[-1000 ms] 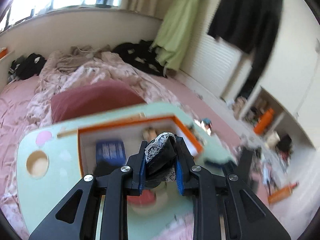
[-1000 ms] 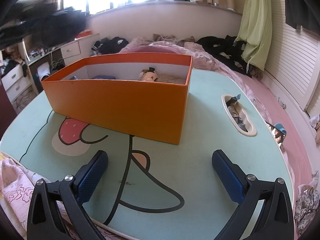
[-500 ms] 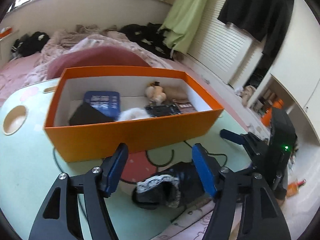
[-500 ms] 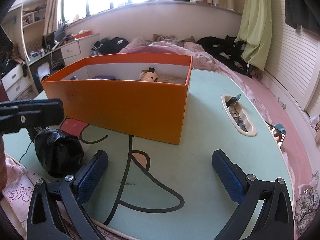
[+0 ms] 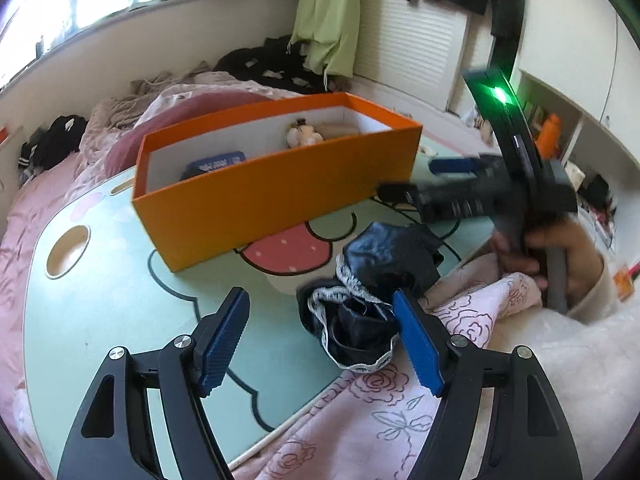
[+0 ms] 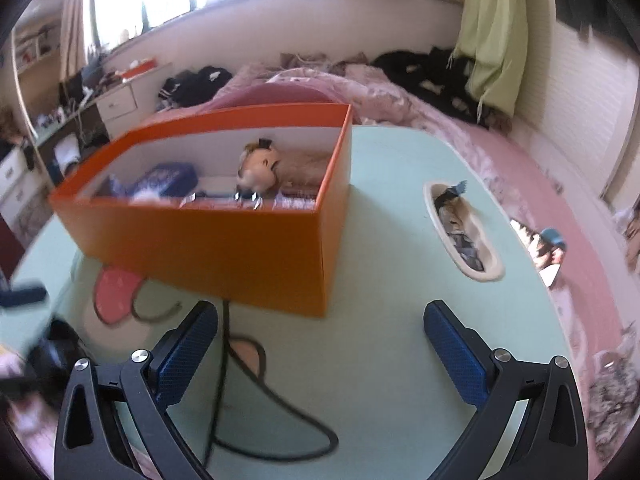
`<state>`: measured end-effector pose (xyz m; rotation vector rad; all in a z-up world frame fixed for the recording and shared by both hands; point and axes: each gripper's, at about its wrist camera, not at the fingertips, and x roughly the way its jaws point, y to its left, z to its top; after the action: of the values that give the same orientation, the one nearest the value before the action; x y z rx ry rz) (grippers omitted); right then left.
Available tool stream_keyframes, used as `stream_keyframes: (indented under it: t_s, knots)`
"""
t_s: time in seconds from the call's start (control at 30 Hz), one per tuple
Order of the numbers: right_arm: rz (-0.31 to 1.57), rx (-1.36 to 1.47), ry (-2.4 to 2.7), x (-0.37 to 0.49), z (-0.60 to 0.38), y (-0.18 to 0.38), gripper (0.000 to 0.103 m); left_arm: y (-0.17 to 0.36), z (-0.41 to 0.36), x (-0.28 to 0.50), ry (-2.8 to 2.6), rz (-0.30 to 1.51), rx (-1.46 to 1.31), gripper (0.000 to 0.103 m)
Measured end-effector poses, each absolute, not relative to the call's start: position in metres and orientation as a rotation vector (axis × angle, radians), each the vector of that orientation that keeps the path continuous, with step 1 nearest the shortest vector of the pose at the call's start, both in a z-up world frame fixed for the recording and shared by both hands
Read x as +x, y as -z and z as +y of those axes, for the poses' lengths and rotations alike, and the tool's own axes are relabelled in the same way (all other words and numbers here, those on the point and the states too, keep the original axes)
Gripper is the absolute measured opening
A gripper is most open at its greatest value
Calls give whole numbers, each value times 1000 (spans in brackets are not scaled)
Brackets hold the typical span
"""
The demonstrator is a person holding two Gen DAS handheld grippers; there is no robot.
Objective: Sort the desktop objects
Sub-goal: 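Lift the black lace cloth out and set it on the table, then reach into the box and grasp the black-and-red case with the right tool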
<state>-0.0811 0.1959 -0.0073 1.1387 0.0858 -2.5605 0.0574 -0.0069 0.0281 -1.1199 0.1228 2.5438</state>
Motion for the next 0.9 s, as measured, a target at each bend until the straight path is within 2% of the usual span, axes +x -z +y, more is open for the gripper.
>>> stream_keyframes:
  t_s: [0.23,0.43,0.57,0.63,0.7,0.8,0.9]
  knots:
    - [54,1131,2563,-75,201,1,103,-44,-7,77,-2570,138,-1017,74]
    - [-68,1008,2550,-61,214,-30,103,-21,10,73,-2562,261,-1140,74]
    - [-90,940,2387,-71,191,-67,102,-12,5,48,-2594,150,-1180,74]
    - [-70,970,2282,-90,168,-80,97,-12,-1,37,-2630,66,-1203,74]
    - [-32,1025,2185,-105,137,-82,84,-12,-7,34,-2661,11,-1216,74]
    - [-61,1137,1996,-124,95,-74,72,-20,-16,49,-2684,-28,-1155,74]
    - [-38,1216,1924,-132,61,-64,70,-25,-23,66,-2724,-39,-1090,74]
